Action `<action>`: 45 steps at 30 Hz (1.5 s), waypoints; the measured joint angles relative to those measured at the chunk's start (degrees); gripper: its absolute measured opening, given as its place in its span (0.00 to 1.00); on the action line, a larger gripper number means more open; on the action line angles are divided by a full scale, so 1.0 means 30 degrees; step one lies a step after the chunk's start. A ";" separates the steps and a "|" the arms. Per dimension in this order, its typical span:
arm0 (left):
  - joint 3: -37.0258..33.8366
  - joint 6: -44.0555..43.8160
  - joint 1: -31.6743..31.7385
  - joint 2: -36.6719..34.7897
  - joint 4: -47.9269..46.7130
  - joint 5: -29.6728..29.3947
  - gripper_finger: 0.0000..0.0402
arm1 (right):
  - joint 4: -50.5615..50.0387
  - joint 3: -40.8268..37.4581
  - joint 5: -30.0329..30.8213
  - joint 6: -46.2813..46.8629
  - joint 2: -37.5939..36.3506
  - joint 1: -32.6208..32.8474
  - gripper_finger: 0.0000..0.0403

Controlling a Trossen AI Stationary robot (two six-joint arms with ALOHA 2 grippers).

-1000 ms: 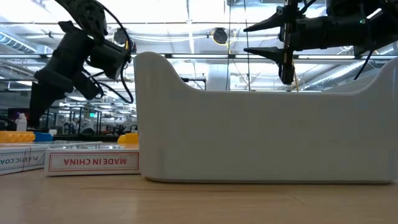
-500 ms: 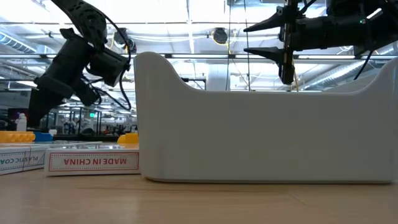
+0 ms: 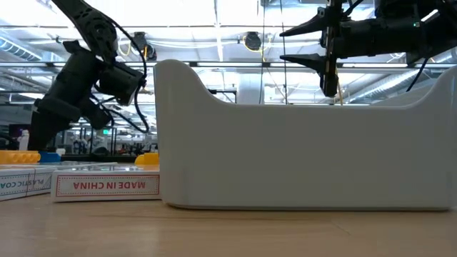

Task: Pick & Place Toys
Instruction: Put the left blue game piece into the top gray bin

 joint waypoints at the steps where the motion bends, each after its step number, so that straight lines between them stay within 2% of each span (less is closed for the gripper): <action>1: -0.0041 0.0013 0.0000 0.0000 0.0102 0.0012 0.58 | 0.0000 0.0000 0.0001 0.0000 0.0000 0.0000 0.41; 9: -0.0129 0.0186 0.0000 -0.0007 0.0295 0.0022 0.56 | 0.0000 0.0000 0.0012 0.0000 0.0000 0.0000 0.41; 18: -0.0122 -0.0073 0.0000 -0.0029 0.1015 0.0015 0.33 | 0.0007 0.0000 0.0010 0.0007 0.0000 0.0000 0.41; 23: -0.0122 -0.0091 -0.0002 -0.0029 0.1052 0.0000 0.34 | 0.0022 0.0000 -0.0003 0.0007 0.0000 0.0000 0.41; 28: -0.0122 -0.0146 -0.0058 -0.0392 0.1079 0.0021 0.39 | 0.0022 0.0000 -0.0009 0.0007 0.0000 0.0000 0.41; 33: 0.0562 -0.0367 -0.0058 -0.1787 0.1126 0.0027 0.33 | 0.0028 0.0000 0.0012 0.0000 0.0000 0.0000 0.41; 38: 0.1837 -0.0957 -0.0058 -0.4259 0.2092 0.0322 0.33 | 0.0089 0.0000 0.0021 -0.0177 0.0000 0.0000 0.41; 41: 0.2434 -0.1607 -0.0072 -0.6153 0.4408 0.1421 0.34 | 0.0729 0.0000 0.0034 -0.0219 0.0000 0.0000 0.41; 45: 0.2618 -0.3152 -0.0503 -0.8445 0.9382 0.2681 0.39 | 0.3104 0.0000 0.0041 -0.1107 0.0007 0.0000 0.41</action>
